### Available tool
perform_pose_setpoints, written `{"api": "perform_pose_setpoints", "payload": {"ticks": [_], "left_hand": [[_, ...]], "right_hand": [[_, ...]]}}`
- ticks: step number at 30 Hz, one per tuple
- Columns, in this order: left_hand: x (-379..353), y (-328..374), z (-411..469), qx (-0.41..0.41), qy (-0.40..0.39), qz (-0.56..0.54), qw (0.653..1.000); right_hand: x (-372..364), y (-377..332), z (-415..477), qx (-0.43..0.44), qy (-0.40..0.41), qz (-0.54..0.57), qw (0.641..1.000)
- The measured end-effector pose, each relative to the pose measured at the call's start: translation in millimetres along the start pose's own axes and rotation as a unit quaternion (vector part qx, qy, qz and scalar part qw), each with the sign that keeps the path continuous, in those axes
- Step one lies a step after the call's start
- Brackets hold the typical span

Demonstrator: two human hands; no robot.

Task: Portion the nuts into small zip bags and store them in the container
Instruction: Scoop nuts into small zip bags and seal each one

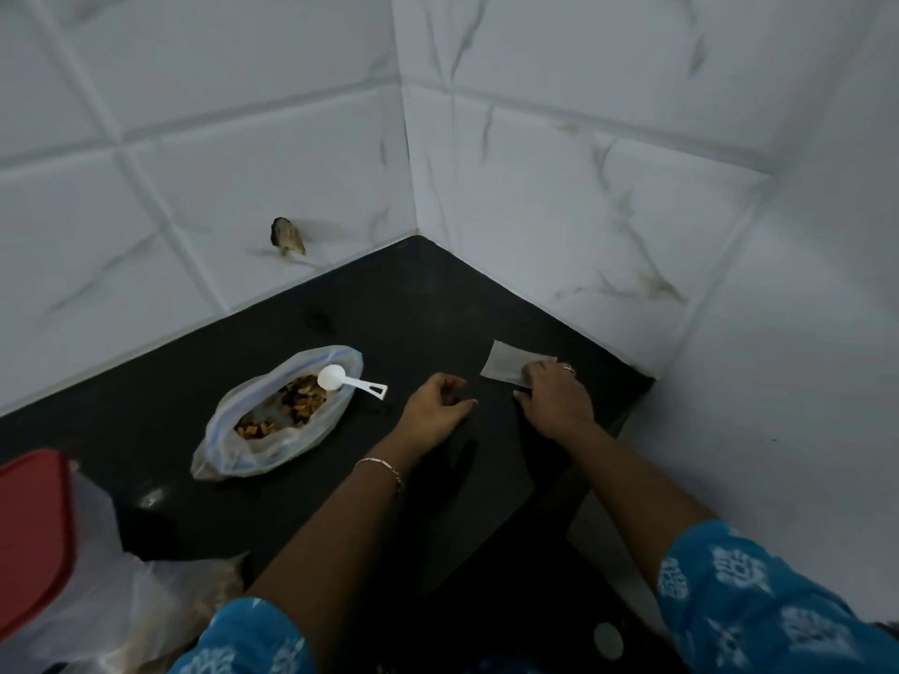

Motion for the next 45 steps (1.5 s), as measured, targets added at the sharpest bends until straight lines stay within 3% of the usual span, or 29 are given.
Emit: {"api": "perform_pose_setpoints", "payload": {"ticks": [4, 8, 11, 16, 22, 27, 31, 34, 38, 40, 43, 45], "left_hand": [[3.0, -2.6, 4.6, 0.046, 0.017, -0.045, 0.998], [2.7, -0.2, 5.4, 0.055, 0.008, -0.061, 0.997], [2.1, 2.3, 4.1, 0.063, 0.011, -0.087, 0.994], [10.5, 13.6, -5.4, 0.087, 0.046, -0.217, 0.971], [46.2, 24.0, -23.2, 0.109, 0.109, -0.326, 0.933], [84.3, 11.4, -47.7, 0.072, 0.111, -0.339, 0.931], [113.2, -2.2, -74.7, 0.074, 0.16, -0.36, 0.916], [132.9, -12.9, -93.9, 0.09, 0.184, -0.351, 0.914], [153.0, -28.8, -119.8, 0.119, 0.158, -0.319, 0.927], [158.0, -33.7, -130.8, 0.119, 0.164, -0.318, 0.926], [160.5, -37.6, -142.3, 0.109, 0.218, -0.303, 0.921], [159.2, -41.8, -147.3, 0.093, 0.268, -0.28, 0.917]], "right_hand": [[-0.5, -0.6, 0.2, 0.049, 0.035, -0.016, 0.998], [1.2, -3.1, 1.3, 0.119, 0.017, -0.068, 0.99], [2.5, -5.2, 2.6, 0.118, 0.025, -0.057, 0.991], [16.6, -23.6, 5.3, 0.03, 0.022, 0.162, 0.986], [48.2, -58.3, -9.3, -0.013, -0.074, 0.438, 0.896], [64.2, -90.7, -28.0, 0.013, -0.151, 0.502, 0.851], [65.6, -118.7, -41.7, 0.053, -0.197, 0.511, 0.835], [65.0, -137.5, -47.6, 0.082, -0.205, 0.5, 0.838], [63.2, -162.7, -53.5, 0.102, -0.209, 0.486, 0.842], [57.4, -174.3, -54.9, 0.115, -0.205, 0.448, 0.862], [46.8, -189.0, -58.0, 0.131, -0.128, 0.336, 0.924], [46.5, -199.4, -68.3, 0.129, -0.054, 0.329, 0.934]]}}
Point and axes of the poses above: each hand's wrist, its own z-axis towards the middle knuckle, its own x-axis out of the back of the hand, y = z × x, the point moved 1 cm from there along z, towards the middle knuckle, and after that the axes turned 11 degrees about y, right-handed, at the moved point
